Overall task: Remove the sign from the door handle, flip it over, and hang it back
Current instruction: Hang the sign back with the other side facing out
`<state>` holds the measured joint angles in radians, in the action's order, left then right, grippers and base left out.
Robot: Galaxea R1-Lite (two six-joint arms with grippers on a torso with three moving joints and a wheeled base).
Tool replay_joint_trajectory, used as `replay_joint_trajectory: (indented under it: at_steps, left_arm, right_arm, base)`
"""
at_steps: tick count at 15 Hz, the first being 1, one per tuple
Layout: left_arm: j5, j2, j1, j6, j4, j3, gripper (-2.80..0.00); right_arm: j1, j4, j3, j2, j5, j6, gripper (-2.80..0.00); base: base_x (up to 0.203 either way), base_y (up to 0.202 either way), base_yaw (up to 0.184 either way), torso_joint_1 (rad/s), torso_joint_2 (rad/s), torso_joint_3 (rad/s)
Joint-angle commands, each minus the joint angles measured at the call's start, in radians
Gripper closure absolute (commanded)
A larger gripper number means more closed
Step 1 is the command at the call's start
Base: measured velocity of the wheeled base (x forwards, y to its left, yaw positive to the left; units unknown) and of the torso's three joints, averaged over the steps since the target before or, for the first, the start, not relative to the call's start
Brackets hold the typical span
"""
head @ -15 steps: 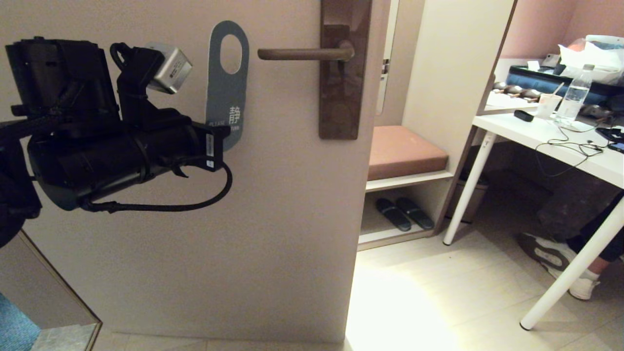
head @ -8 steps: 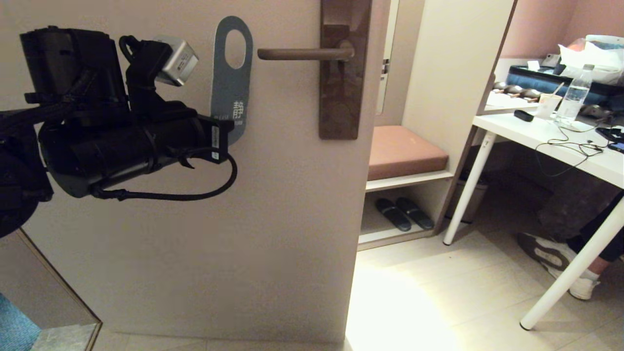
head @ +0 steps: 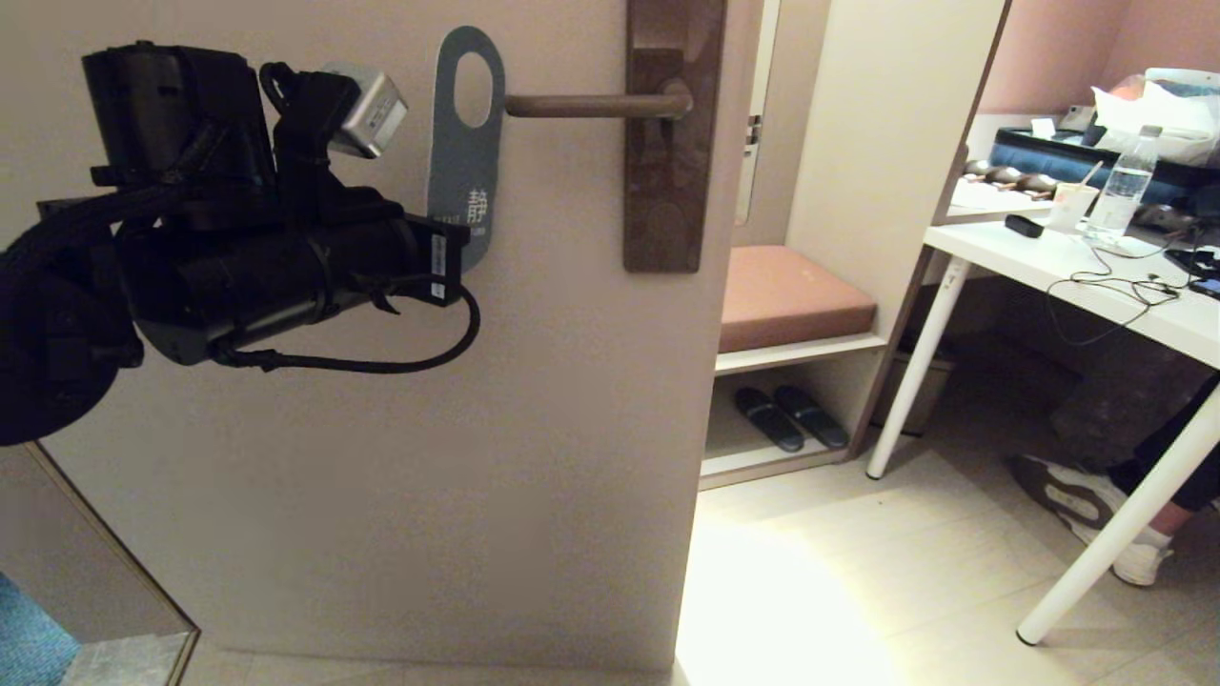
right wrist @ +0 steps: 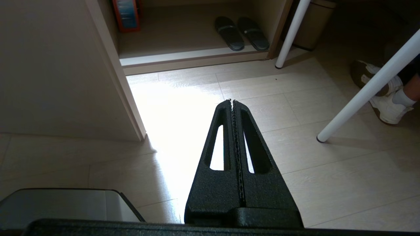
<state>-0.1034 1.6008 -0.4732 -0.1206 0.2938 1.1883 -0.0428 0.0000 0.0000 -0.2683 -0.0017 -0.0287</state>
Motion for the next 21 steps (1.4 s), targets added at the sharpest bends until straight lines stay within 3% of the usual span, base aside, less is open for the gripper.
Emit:
replay_joint_trajectory:
  at_steps: [1, 13, 16, 21]
  left_arm:
    - [-0.001, 0.011, -0.009, -0.001, 0.002, 0.01, 0.0]
    - [-0.026, 0.008, -0.056, -0.002, 0.005, 0.009, 0.0]
    - [-0.076, 0.014, -0.083, 0.001, 0.009, 0.008, 0.0]
    - [-0.091, 0.028, -0.104, 0.011, 0.059, 0.002, 0.0]
  right_arm:
    - [0.0, 0.0, 0.0, -0.001, 0.0, 0.0, 0.0]
    - [0.0, 0.0, 0.0, 0.0, 0.0, 0.0, 0.0]
    - [0.0, 0.0, 0.0, -0.001, 0.0, 0.0, 0.0]
    - [0.0, 0.0, 0.0, -0.002, 0.0, 0.0, 0.0]
  base:
    - [0.0, 0.0, 0.0, 0.0, 0.0, 0.0]
    - [0.0, 0.0, 0.0, 0.0, 0.0, 0.0]
    - [0.0, 0.0, 0.0, 0.0, 0.0, 0.0]
    - [0.0, 0.0, 0.0, 0.0, 0.0, 0.0]
